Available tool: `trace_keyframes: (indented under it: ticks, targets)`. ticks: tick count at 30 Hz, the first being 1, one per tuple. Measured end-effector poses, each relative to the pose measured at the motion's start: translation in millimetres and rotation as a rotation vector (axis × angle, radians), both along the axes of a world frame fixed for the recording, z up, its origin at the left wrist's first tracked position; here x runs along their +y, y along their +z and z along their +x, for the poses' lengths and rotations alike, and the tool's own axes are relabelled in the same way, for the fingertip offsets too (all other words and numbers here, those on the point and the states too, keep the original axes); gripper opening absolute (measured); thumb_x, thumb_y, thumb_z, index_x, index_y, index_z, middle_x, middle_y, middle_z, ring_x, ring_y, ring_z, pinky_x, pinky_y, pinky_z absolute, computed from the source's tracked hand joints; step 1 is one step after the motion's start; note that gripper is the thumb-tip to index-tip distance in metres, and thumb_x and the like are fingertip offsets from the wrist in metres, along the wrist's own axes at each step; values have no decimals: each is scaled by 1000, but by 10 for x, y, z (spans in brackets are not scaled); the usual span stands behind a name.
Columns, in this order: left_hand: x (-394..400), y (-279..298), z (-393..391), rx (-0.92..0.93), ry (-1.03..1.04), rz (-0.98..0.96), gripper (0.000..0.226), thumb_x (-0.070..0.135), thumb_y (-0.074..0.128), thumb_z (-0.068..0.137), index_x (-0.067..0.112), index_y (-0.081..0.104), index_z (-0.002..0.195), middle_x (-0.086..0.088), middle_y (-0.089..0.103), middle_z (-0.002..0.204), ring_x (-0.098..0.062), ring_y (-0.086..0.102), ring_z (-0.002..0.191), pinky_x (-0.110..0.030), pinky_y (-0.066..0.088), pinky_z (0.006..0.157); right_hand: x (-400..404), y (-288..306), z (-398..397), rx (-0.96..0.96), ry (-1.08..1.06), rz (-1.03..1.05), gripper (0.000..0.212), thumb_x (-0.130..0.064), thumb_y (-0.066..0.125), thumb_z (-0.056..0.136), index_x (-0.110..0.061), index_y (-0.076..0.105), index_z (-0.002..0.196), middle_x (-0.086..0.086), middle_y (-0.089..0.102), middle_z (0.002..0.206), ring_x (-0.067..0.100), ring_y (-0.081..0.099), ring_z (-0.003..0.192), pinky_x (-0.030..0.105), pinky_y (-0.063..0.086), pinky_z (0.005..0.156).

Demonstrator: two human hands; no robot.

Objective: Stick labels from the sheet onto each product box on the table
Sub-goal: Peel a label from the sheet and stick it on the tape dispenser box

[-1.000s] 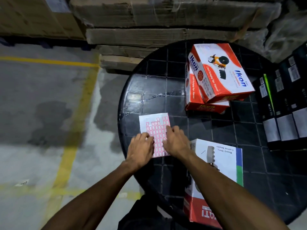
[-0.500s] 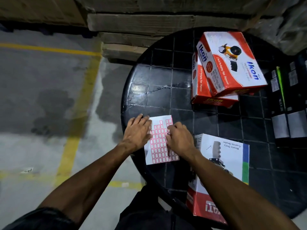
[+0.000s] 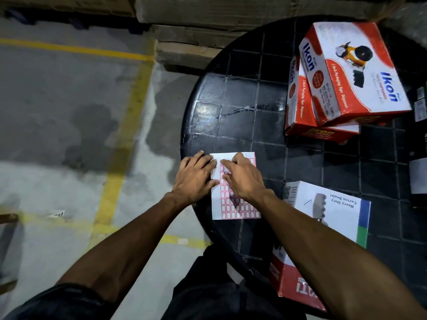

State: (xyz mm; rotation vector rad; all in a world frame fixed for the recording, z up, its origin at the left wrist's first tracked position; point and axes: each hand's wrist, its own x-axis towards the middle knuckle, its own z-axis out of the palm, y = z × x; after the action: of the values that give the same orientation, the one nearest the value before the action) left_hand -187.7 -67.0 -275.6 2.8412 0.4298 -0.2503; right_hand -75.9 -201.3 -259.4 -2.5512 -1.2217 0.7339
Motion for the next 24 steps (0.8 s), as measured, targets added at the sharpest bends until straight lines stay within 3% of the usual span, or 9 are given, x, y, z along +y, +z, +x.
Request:
trace_keyframes:
  ticks: [10,17,24]
  targets:
    - [-26,65,29,55,34,-14,64,50,57,90,20,42,145,4,37,153,-19,16,147,-37,13,112,50,18,-46,39,-87,41,31,-27,56,96,-23,60,127,5,52,122,25,53,109,39,49,88]
    - [-62,100,44,103,45,5,64,49,54,92,21,38,147,5,32,155,-19,12,148,-41,10,115,237,22,-2,12,-154,-8,12,-21,58,95,-22,65,105,4,55,109,27,57,102,39,49,83]
    - [-121,116,61,145,57,59,62,48,53,93,22,36,146,5,31,155,-22,16,147,-45,12,116,189,13,-53,49,-159,14,13,-14,58,91,-24,56,84,1,50,105,24,51,98,36,44,80]
